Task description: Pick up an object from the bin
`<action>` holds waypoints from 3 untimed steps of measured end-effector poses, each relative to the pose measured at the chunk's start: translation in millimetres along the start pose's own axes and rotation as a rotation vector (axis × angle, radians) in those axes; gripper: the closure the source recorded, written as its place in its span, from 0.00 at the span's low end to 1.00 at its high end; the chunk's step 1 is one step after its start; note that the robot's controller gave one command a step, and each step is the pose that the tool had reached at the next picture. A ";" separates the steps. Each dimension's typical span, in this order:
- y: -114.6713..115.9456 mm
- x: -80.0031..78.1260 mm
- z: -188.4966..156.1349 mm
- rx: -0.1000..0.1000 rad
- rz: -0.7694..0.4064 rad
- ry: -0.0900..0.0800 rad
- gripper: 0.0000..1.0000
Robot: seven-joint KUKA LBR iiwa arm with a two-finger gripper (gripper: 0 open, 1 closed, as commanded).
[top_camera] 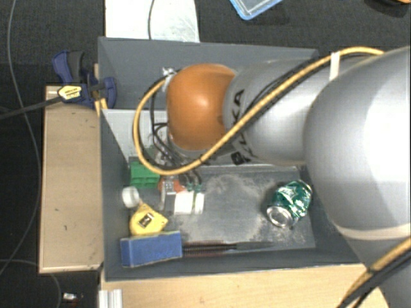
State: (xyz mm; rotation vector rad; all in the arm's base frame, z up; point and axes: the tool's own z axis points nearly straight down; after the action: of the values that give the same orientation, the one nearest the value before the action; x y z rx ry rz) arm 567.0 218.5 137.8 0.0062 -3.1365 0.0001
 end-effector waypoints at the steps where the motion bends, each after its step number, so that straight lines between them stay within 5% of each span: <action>1: -1.2 -1.9 -4.9 -0.001 0.005 -0.007 0.00; 2: -56.4 2.9 -35.8 -0.001 0.018 -0.001 0.00; 3: -73.6 36.3 12.6 -0.002 -0.048 -0.006 0.00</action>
Offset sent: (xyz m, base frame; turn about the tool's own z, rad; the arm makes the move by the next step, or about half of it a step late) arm -0.0024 -0.0679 0.0420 0.0236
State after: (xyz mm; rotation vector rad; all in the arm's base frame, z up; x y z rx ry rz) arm 530.9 144.8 125.4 0.0820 -3.1419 -0.0034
